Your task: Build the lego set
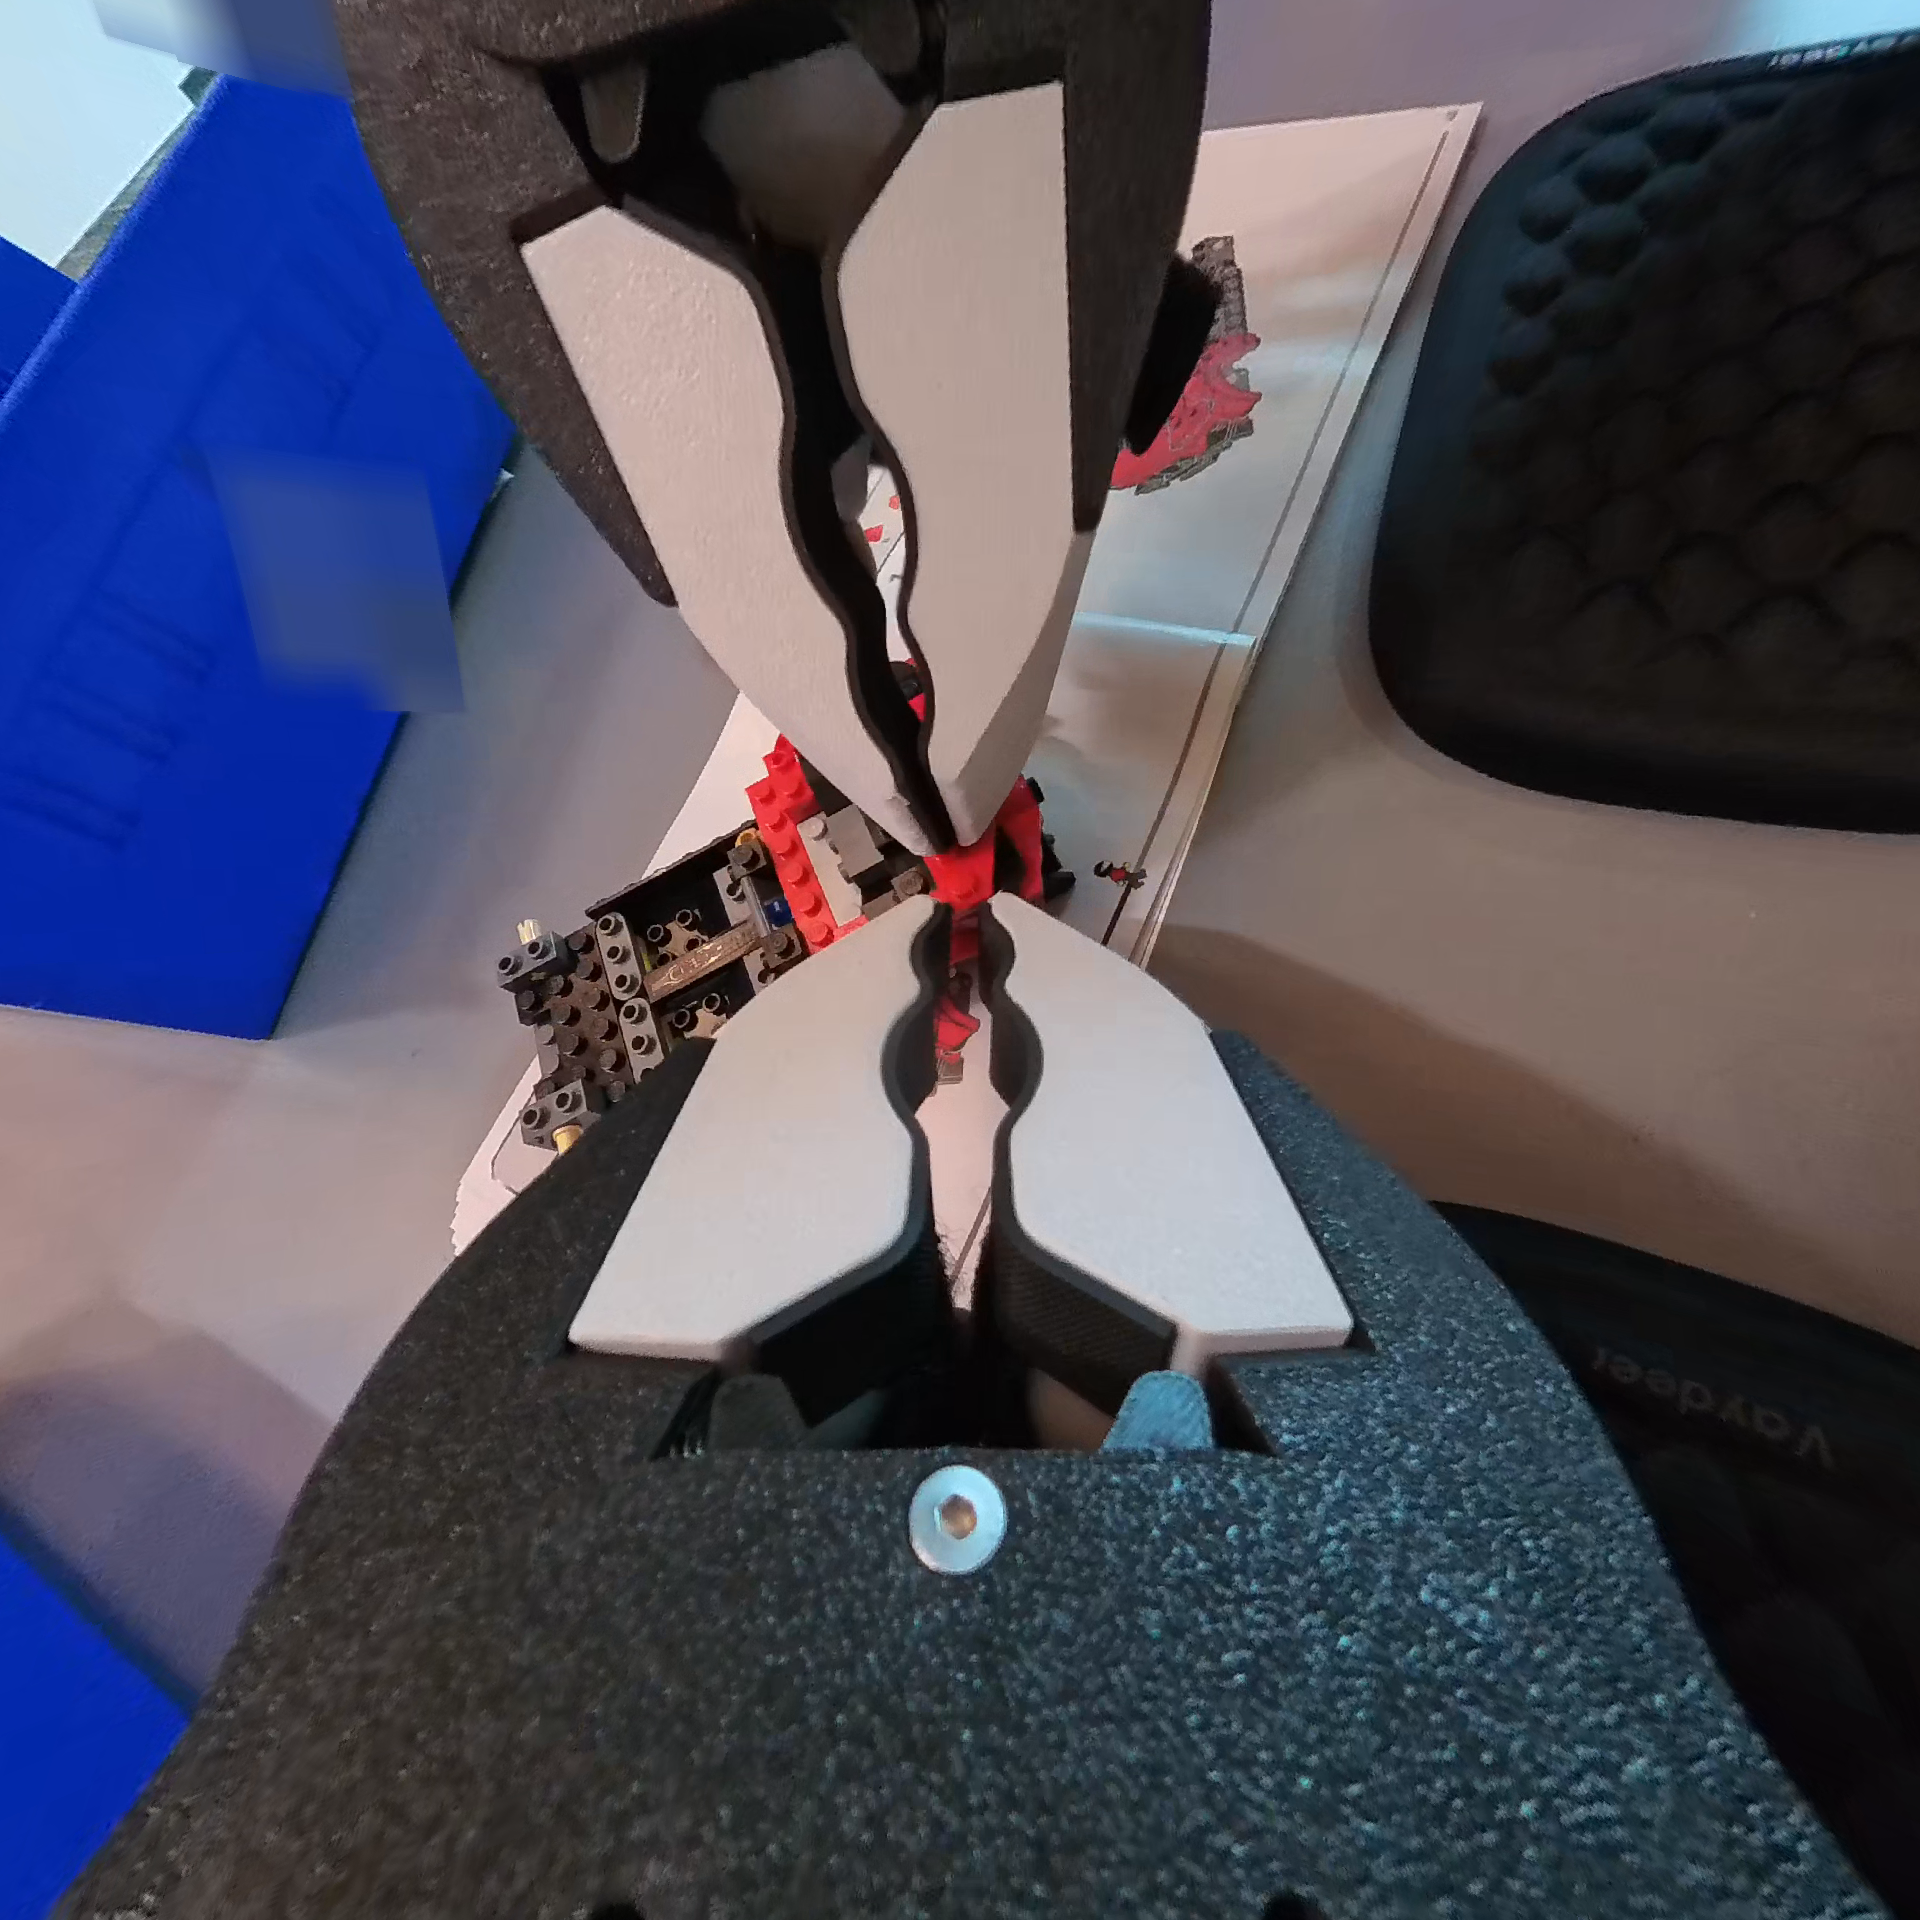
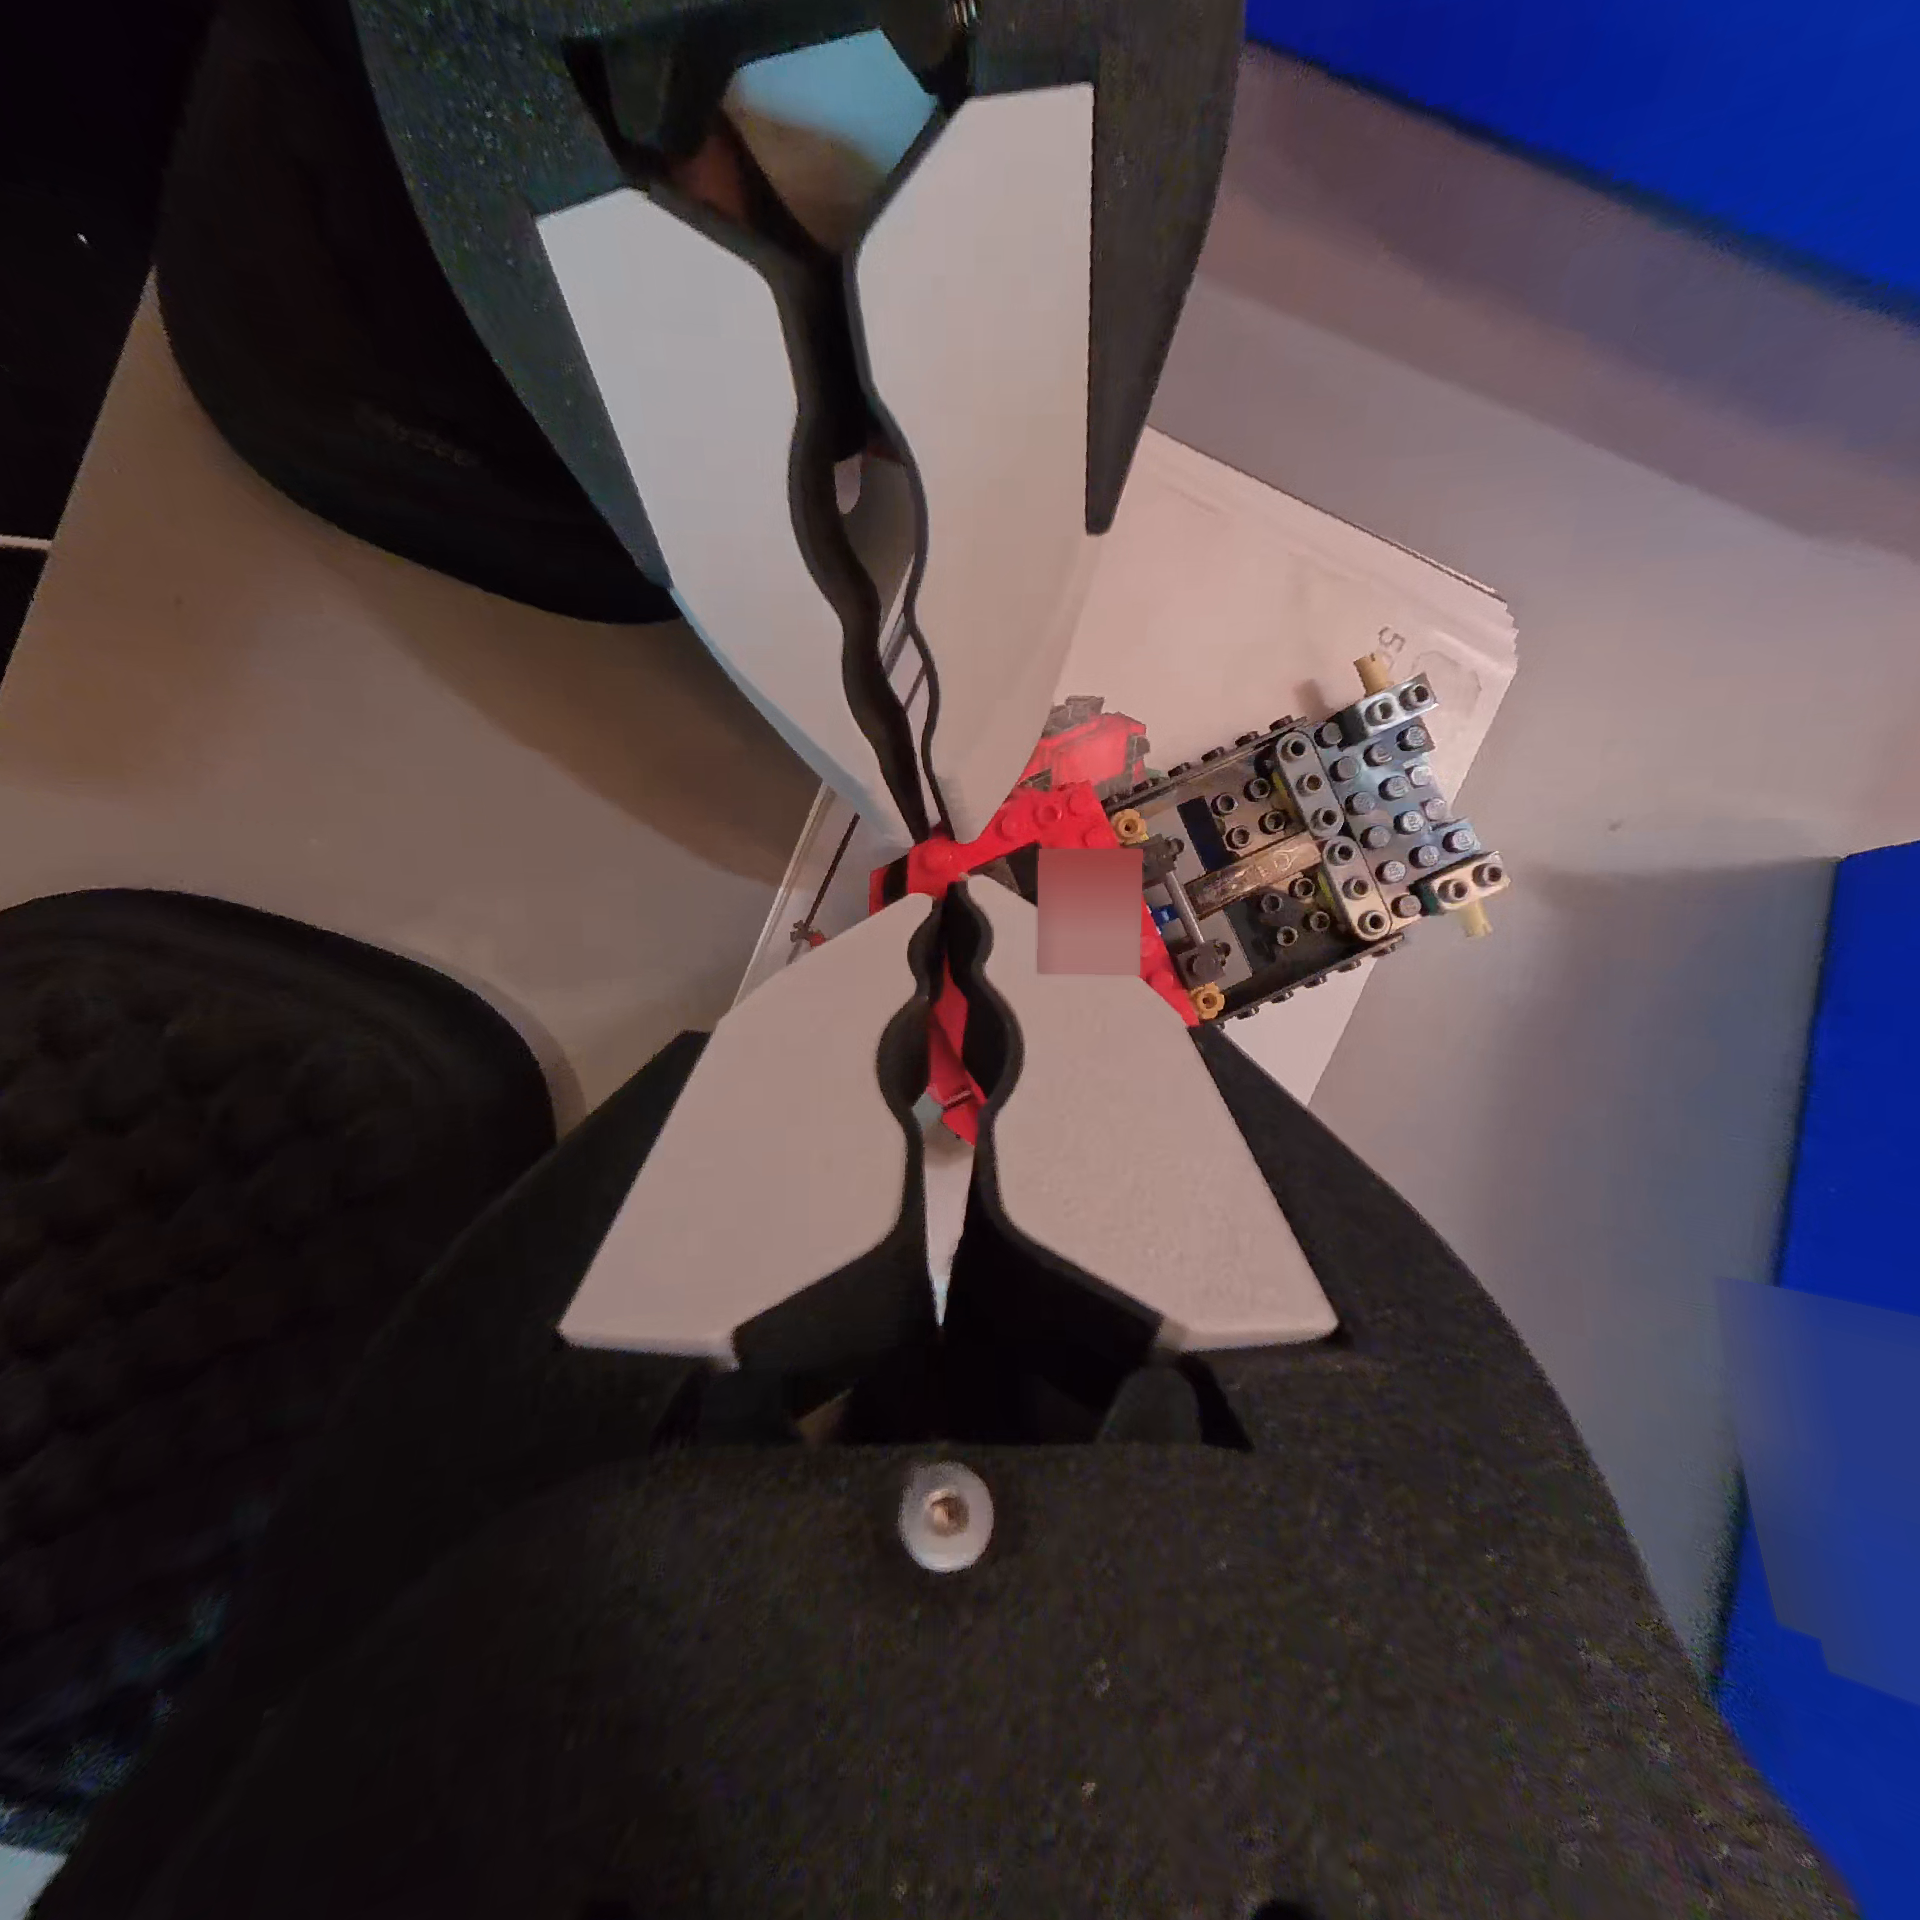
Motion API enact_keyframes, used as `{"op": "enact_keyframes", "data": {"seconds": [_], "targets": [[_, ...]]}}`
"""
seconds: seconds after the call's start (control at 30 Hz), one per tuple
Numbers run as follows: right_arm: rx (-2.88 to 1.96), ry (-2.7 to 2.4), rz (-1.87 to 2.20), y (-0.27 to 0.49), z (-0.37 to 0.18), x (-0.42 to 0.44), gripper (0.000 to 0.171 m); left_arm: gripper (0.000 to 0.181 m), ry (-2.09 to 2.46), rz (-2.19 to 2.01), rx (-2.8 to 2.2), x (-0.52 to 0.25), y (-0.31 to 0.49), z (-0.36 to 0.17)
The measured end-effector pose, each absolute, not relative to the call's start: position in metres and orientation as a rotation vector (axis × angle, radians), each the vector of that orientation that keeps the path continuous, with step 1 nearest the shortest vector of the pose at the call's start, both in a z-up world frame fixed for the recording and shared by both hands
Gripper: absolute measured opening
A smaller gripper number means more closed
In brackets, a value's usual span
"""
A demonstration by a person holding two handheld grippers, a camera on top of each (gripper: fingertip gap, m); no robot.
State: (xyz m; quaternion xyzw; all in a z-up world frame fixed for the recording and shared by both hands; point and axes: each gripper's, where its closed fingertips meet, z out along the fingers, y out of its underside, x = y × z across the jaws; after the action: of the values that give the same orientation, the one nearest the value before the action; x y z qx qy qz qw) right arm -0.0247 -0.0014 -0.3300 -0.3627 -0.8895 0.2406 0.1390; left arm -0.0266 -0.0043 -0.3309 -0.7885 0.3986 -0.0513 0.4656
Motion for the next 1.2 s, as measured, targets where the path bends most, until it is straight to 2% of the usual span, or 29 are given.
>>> {"op": "enact_keyframes", "data": {"seconds": [0.33, 1.2], "targets": [[-1.058, -2.625, 0.592, 0.0, -0.33, -0.024, 0.0, 0.0, 0.913, -0.211, -1.862, -0.025, -0.007, -0.314], [-1.073, -2.623, 0.547, -0.001, -0.33, -0.023, 0.0, 0.0, 0.971, -0.175, -1.914, -0.023, -0.005, -0.327]]}}
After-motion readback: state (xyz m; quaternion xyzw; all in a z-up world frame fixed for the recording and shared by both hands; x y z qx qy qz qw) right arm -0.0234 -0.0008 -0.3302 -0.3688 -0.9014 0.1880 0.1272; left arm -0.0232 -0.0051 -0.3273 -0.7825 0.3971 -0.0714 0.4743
